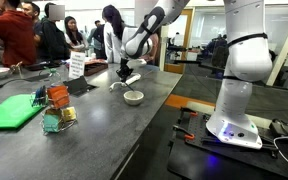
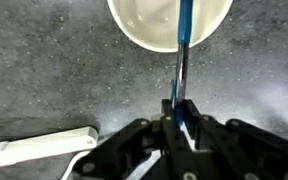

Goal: Pick up the pen on the table and put it in the bowl

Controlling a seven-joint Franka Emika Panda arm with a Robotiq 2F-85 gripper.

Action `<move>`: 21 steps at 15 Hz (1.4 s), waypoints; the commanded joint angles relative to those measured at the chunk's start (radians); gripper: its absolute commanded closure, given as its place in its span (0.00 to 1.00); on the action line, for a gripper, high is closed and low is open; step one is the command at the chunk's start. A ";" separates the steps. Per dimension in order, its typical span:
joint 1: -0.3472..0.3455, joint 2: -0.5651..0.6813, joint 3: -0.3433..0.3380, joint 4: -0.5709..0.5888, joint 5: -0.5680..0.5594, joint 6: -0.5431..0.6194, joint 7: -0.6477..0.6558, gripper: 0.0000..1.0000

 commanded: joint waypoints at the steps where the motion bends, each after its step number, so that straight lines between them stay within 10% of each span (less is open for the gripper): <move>1: 0.017 0.042 -0.025 0.020 -0.013 0.055 0.034 0.96; 21: 0.140 0.046 -0.157 -0.100 -0.032 0.203 0.136 0.96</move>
